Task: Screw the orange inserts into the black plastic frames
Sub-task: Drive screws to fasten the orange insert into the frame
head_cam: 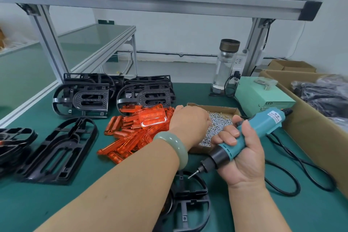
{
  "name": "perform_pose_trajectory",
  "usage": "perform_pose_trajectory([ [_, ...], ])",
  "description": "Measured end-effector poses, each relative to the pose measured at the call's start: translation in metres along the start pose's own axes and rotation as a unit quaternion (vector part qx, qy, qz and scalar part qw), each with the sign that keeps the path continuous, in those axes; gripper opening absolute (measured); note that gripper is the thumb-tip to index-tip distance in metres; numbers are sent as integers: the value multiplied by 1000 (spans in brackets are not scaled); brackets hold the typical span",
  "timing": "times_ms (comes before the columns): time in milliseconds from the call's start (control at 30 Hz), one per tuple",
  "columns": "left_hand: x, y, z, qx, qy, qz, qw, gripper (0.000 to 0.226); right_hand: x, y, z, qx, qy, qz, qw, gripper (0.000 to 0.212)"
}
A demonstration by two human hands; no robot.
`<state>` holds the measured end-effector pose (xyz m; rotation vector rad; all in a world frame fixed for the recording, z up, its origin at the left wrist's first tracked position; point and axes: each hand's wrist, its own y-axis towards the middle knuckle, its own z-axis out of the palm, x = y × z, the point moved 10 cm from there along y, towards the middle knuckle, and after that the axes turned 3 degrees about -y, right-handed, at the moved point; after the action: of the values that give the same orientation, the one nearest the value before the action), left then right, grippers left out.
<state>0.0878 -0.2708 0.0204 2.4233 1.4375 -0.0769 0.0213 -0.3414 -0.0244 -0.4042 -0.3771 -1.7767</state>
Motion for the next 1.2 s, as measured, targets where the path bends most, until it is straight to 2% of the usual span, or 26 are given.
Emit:
perform_pose_trajectory([
  [133,14,-3,-12,-26,-130,-39,990,17,0,1,-1,3,3,4,1000,13],
  [267,13,-11,-27,-54,-191,-48,979,21,-1,0,-1,-1,9,3,1000,13],
  [400,23,-22,-50,-103,-292,-83,947,23,-3,-1,-1,-4,14,5,1000,12],
  [500,40,-49,-60,-126,-420,-114,892,24,-3,-2,0,-6,18,4,1000,12],
  [633,70,-99,-52,-142,-594,-180,771,19,-2,-4,4,-4,29,1,1000,10],
  [767,85,-153,-36,-163,-671,-245,680,5,0,-8,4,-27,41,-22,999,10],
  [900,77,-185,-12,-157,-750,-293,571,15,0,-12,5,-43,33,-43,998,11],
  [1067,66,-197,3,-151,-768,-338,522,33,-4,-14,6,-43,34,-43,998,12],
  [1200,54,-195,11,-117,-784,-350,499,23,-5,-14,7,-40,43,-43,997,12],
])
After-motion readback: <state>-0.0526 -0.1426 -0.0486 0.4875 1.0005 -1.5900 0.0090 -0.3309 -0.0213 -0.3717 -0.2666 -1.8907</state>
